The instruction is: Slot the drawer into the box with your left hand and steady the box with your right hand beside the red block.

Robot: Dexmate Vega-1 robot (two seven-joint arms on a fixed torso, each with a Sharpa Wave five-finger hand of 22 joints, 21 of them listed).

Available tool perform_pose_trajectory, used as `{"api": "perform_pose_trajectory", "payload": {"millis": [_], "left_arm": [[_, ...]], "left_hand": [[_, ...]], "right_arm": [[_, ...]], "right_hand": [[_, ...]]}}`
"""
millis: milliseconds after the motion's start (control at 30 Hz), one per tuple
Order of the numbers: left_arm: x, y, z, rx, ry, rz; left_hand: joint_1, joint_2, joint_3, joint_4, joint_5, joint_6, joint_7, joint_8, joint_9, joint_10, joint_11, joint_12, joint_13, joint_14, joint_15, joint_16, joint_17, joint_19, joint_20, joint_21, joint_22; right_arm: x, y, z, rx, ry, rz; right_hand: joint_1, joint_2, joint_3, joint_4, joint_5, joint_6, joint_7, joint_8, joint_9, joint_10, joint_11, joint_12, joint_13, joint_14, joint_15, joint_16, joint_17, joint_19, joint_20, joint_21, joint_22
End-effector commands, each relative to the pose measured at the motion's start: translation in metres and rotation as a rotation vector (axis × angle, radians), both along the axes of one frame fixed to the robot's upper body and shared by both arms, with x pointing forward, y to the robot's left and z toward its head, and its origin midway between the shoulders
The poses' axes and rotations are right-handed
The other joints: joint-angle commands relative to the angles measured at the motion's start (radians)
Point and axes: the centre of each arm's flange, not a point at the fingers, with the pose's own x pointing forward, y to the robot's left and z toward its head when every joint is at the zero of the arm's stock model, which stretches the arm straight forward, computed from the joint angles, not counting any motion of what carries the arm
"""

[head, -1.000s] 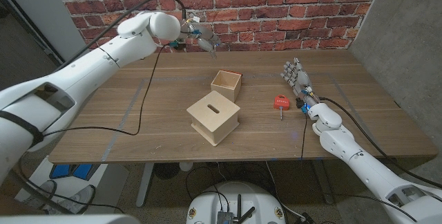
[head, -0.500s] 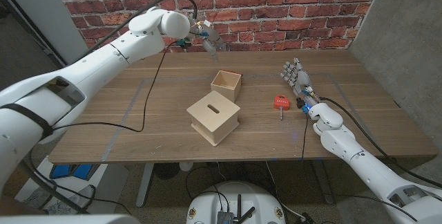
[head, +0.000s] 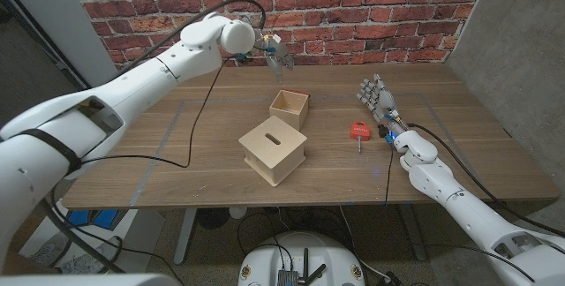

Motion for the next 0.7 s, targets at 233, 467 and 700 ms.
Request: {"api": "perform_pose_trajectory", "payload": {"millis": [233,467,700], "left_arm": [[0.022,-0.029,-0.025,0.065,-0.039,0.016],[0.033,-0.033,-0.032,0.057,-0.033,-0.004],[0.044,-0.034,-0.039,0.006,-0.023,-0.036]], "left_hand": [[0.021,0.000,-0.017,0.003,-0.002,0.021,0.014,0.003,0.001,0.019,0.008,-0.001,0.000,0.029,-0.131,0.006,0.002,0.020,-0.050,0.007,-0.001],[0.034,0.001,-0.027,0.002,-0.002,0.034,0.018,0.003,0.002,0.028,0.003,-0.004,0.000,0.048,-0.128,0.006,0.002,0.040,-0.065,0.010,-0.001],[0.053,0.004,-0.044,0.003,-0.001,0.065,0.032,0.005,0.003,0.054,0.014,-0.003,0.001,0.080,-0.122,0.006,0.002,0.066,-0.089,0.010,-0.002]], "right_arm": [[0.004,0.002,0.004,-0.010,-0.010,0.014],[0.005,0.004,0.004,-0.011,-0.008,0.017],[0.006,0.004,0.004,-0.014,-0.007,0.017]], "right_hand": [[0.000,0.015,0.007,-0.001,0.002,0.007,-0.001,0.006,0.003,-0.002,0.003,0.000,0.003,-0.002,-0.011,0.007,-0.001,-0.004,-0.008,0.007,0.005],[-0.001,0.015,0.009,-0.001,0.001,0.008,-0.002,0.007,0.003,-0.001,0.003,0.000,0.003,-0.001,-0.011,0.007,-0.002,-0.004,-0.009,0.007,0.005],[-0.003,0.014,0.011,-0.001,0.001,0.008,-0.001,0.007,0.003,-0.001,0.004,0.000,0.003,-0.001,-0.011,0.008,-0.004,-0.005,-0.008,0.007,0.005]]}}
